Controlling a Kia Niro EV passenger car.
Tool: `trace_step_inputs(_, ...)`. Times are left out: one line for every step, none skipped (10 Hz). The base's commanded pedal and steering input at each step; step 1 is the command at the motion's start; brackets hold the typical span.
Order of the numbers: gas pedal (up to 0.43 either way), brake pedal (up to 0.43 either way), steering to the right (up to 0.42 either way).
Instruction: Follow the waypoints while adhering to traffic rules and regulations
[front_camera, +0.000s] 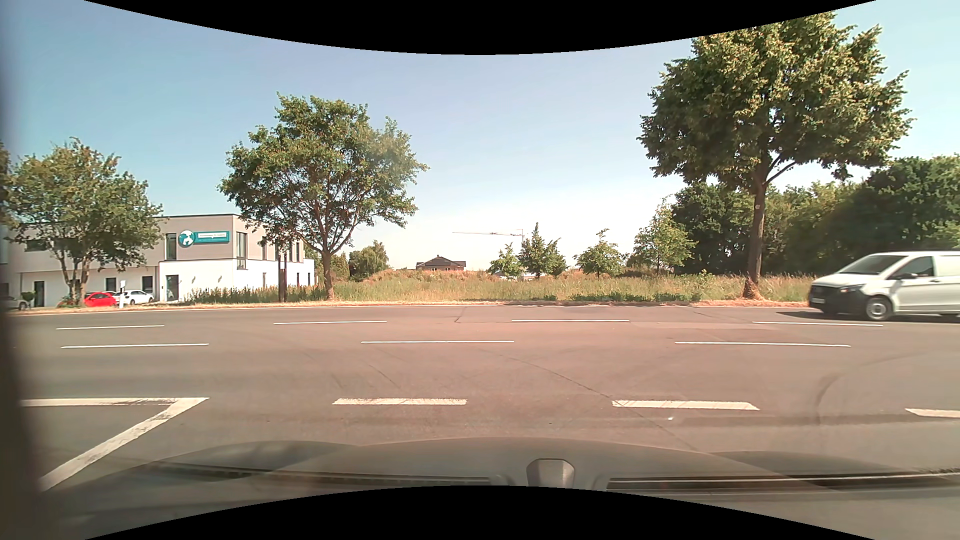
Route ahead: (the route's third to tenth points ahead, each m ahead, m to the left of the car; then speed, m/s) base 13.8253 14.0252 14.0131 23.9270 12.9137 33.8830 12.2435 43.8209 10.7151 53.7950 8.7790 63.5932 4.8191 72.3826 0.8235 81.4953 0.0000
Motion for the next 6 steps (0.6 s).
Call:
trace_step_inputs(0.0, 0.372, 0.018)
trace_step_inputs(0.0, 0.372, 0.017)
trace_step_inputs(0.0, 0.39, 0.017)
trace_step_inputs(0.0, 0.402, 0.017)
trace_step_inputs(0.0, 0.415, 0.017)
trace_step_inputs(0.0, 0.402, 0.017)
